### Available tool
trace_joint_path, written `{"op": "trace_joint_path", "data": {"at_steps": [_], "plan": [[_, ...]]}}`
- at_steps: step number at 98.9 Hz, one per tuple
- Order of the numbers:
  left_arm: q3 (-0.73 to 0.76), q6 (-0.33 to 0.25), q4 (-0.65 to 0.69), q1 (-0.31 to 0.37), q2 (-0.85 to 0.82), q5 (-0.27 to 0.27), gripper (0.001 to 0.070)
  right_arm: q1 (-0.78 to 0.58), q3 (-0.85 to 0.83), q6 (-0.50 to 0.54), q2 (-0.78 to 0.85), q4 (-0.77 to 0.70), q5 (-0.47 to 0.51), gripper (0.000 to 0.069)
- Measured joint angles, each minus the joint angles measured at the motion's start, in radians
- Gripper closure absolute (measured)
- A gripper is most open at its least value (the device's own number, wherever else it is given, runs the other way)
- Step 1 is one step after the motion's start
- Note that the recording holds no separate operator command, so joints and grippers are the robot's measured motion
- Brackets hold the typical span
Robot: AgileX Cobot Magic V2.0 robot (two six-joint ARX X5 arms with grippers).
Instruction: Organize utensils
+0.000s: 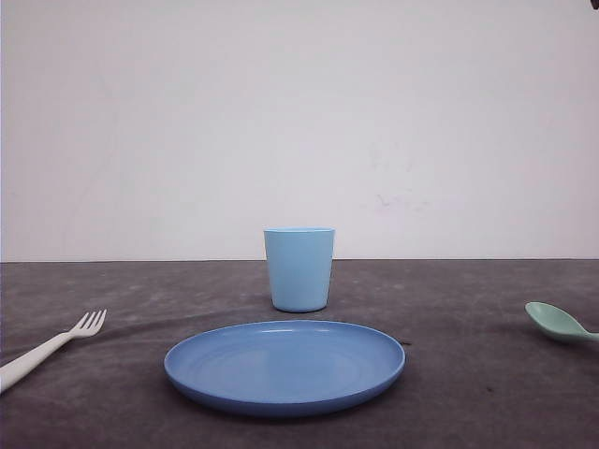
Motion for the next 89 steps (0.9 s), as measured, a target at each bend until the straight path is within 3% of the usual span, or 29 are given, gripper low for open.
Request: {"op": "trace_joint_path", "data": {"at_steps": [31, 48, 56, 78, 89], "plan": [[0.000, -0.126, -0.014, -0.171, 0.210, -0.011, 0.0329, 0.011, 0.000, 0.000, 0.042, 0.000, 0.000, 0.0252], [0.000, -0.165, -0.011, -0.259, 0.376, -0.100, 0.0377, 0.012, 0.000, 0.001, 0.058, -0.006, 0.000, 0.0252], [0.000, -0.175, -0.002, -0.285, 0.441, -0.134, 0.0392, 0.012, 0.000, 0.002, 0.058, -0.006, 0.000, 0.0252], [0.000, -0.216, 0.075, -0.327, 0.561, -0.144, 0.0397, 0.012, 0.000, 0.002, 0.058, -0.005, 0.000, 0.0252], [0.000, -0.237, 0.106, -0.342, 0.601, -0.183, 0.0397, 0.012, 0.000, 0.002, 0.058, -0.006, 0.000, 0.0252]]}}
